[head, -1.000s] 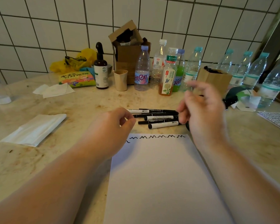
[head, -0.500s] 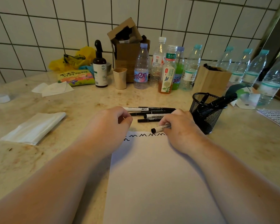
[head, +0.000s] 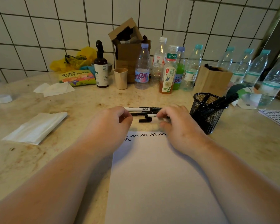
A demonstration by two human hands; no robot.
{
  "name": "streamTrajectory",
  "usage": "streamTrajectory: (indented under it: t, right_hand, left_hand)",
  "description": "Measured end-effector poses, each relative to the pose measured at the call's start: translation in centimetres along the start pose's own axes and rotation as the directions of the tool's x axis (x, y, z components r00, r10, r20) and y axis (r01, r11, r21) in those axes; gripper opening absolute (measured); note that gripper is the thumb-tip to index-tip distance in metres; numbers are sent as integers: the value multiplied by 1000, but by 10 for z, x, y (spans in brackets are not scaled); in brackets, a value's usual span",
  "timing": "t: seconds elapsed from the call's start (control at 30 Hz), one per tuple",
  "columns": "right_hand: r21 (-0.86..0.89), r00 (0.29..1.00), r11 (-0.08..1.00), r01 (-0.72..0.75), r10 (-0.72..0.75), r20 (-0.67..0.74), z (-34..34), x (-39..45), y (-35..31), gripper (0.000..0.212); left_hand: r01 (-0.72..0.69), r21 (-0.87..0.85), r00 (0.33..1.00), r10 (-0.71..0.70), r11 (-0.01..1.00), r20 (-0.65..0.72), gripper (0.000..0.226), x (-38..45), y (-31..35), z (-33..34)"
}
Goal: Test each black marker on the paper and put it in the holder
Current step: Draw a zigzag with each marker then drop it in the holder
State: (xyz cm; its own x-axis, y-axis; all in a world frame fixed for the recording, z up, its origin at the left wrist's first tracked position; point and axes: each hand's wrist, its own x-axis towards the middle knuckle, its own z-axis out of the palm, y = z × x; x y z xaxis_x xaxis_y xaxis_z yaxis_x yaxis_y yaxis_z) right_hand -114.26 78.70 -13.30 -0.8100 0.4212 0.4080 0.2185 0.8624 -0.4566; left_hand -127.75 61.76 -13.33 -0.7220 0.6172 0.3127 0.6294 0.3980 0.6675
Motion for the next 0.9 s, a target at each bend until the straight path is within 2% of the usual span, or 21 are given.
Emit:
streamTrajectory:
  t: [0.07, 0.17, 0.23, 0.3, 0.37, 0.47, 0.6, 0.67, 0.73, 0.83, 0.9]
  right_hand:
    - [310, 997, 950, -36, 56, -55, -3, -2, -7, 21]
    - [703, 986, 709, -61, 152, -68, -7, -2, -14, 22]
    - [862, 981, 500, -78, 191, -22, -10, -2, -18, 14]
    - [955, 977, 277, -110, 209, 52, -12, -3, -21, 9]
    - [976, 972, 167, -140, 212, 103, -13, -4, -24, 10]
    - [969, 974, 156, -191, 155, 167, -14, -5, -26, 11]
    - [928, 954, 225, -297, 100, 281, -14, -7, -29, 23]
    - [929, 962, 251, -273, 102, 255, -14, -8, -28, 28]
    - [936, 976, 276, -218, 85, 203, -14, -8, -29, 27]
    - [945, 990, 297, -139, 55, 128, -14, -9, -30, 22]
    - [964, 994, 253, -83, 84, 64, -19, -9, -26, 21]
  left_hand:
    - [-8, -12, 1000, 9, 1000, 30, 10, 0, 2, -1]
    - [-41, -92, 987, 54, 995, 149, 8, -6, 9, -4]
    - [-89, -82, 972, 104, 993, 212, 6, -10, 14, -5]
    - [-118, -83, 967, 133, 990, 217, 6, -10, 15, -5]
    - [-113, -119, 972, 135, 986, 191, 8, -10, 14, -6]
    - [-148, -162, 974, 172, 976, 149, 12, -12, 16, -7]
    - [-187, -134, 964, 208, 973, 166, 16, -16, 22, -10]
    - [-206, -75, 947, 218, 976, 238, 27, -16, 24, -13]
    - [-195, -85, 921, 212, 977, 327, 33, -15, 26, -17]
    - [-124, -198, 840, 209, 972, 500, 40, -15, 26, -27]
    - [-18, -335, 795, 216, 942, 566, 39, -13, 22, -34]
